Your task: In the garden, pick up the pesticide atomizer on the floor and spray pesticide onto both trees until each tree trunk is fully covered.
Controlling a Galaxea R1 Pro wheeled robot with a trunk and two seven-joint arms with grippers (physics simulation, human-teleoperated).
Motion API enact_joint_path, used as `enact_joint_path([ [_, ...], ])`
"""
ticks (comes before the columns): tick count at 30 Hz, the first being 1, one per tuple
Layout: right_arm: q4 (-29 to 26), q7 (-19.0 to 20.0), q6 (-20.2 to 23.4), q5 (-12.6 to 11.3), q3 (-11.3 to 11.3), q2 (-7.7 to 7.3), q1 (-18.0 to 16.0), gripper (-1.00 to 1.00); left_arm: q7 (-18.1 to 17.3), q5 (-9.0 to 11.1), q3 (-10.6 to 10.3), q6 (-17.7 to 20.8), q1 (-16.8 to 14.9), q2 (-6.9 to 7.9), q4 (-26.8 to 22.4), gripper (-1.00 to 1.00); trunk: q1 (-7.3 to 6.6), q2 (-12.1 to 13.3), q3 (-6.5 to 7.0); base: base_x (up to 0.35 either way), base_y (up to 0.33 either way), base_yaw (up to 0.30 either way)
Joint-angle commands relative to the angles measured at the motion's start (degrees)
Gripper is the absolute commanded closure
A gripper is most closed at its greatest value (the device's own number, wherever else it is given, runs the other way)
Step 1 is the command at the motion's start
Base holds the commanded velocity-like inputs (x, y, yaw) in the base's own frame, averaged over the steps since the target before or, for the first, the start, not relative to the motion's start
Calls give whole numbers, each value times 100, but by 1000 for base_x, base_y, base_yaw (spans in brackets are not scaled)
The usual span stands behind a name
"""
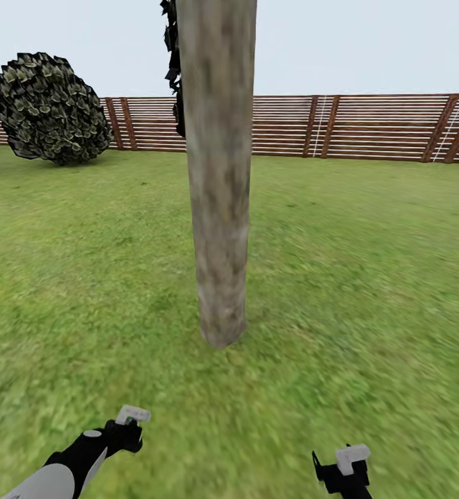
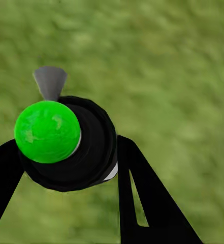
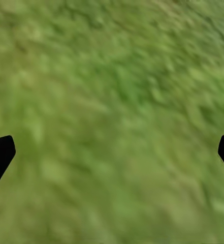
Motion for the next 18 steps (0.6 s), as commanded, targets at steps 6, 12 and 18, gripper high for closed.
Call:
enact_joint_path([
  [6, 1, 1, 7, -7, -12, 6, 5, -100, 247, 15, 27, 278, 0, -137, -35, 100, 0, 0, 0, 304, -157, 0],
  [12, -12, 0, 7, -8, -13, -9, 5, -100, 600, 14, 13, 420, 1, -245, -52, 100, 0, 0, 0, 252, -189, -70],
  [18, -17, -5, 7, -175, -83, -55, 5, -100, 479, 422, 172, 415, 16, -608, -660, 100, 0, 0, 0, 156, -133, -179],
])
